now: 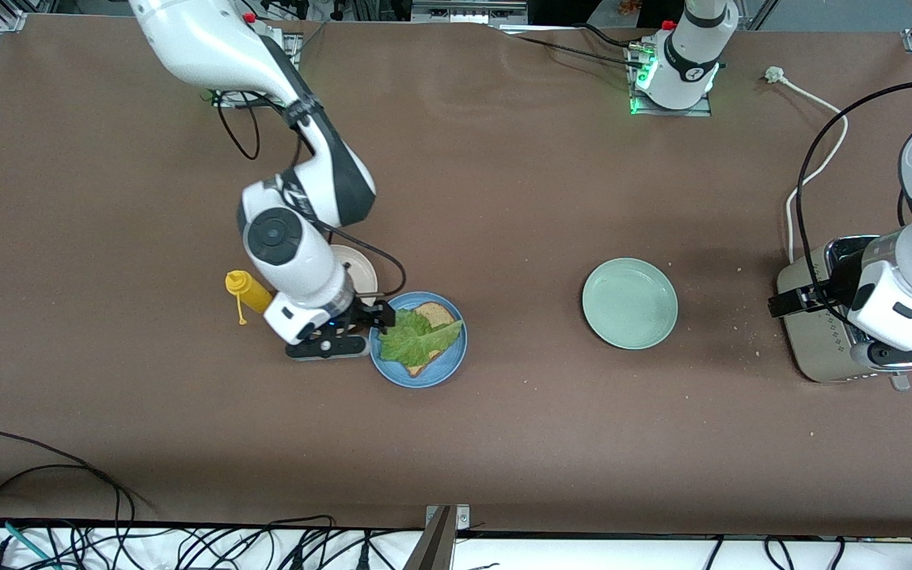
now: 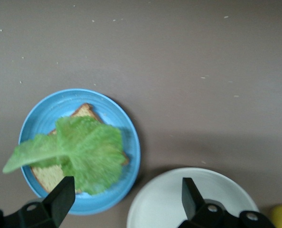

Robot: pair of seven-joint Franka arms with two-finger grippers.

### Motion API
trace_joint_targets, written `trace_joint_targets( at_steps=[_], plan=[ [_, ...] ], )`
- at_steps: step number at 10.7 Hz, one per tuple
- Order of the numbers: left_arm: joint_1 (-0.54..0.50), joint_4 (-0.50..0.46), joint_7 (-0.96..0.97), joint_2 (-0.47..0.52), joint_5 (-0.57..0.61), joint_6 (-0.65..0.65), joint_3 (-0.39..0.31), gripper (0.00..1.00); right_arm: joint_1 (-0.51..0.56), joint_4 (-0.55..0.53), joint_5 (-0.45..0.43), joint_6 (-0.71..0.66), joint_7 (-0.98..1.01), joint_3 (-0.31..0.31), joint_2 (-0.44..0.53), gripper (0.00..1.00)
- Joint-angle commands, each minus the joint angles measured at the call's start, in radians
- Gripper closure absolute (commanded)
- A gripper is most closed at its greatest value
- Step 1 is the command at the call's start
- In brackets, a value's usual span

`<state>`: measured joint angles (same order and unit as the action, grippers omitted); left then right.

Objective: Make sandwich in blue plate with both arms
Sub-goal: 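Lower the lettuce onto the bread and open the right gripper, then move the right gripper to the yellow bottle while the left gripper reaches the toaster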

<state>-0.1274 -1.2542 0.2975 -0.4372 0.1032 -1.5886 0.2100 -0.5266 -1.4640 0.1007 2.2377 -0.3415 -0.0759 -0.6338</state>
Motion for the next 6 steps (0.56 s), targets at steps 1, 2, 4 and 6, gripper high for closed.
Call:
trace_joint_targets(
  at_steps=[1, 2, 4, 6],
  plan=[
    [-0.113, 0.004, -0.161, 0.026, 0.030, 0.038, 0.002, 0.00, 0.066, -0.159, -0.009, -0.093, 0.160, 0.013, 0.195, 0.00],
    [-0.165, 0.009, -0.214, 0.026, 0.035, 0.035, 0.003, 0.00, 0.095, -0.198, -0.009, -0.119, 0.246, 0.015, 0.247, 0.00],
    [-0.215, 0.010, -0.306, 0.026, 0.062, 0.035, 0.003, 0.00, 0.161, -0.278, -0.009, -0.157, 0.413, 0.034, 0.348, 0.00],
    [-0.244, 0.010, -0.311, 0.025, 0.067, 0.033, 0.002, 0.00, 0.242, -0.302, -0.009, -0.220, 0.615, 0.048, 0.414, 0.00]
  ],
)
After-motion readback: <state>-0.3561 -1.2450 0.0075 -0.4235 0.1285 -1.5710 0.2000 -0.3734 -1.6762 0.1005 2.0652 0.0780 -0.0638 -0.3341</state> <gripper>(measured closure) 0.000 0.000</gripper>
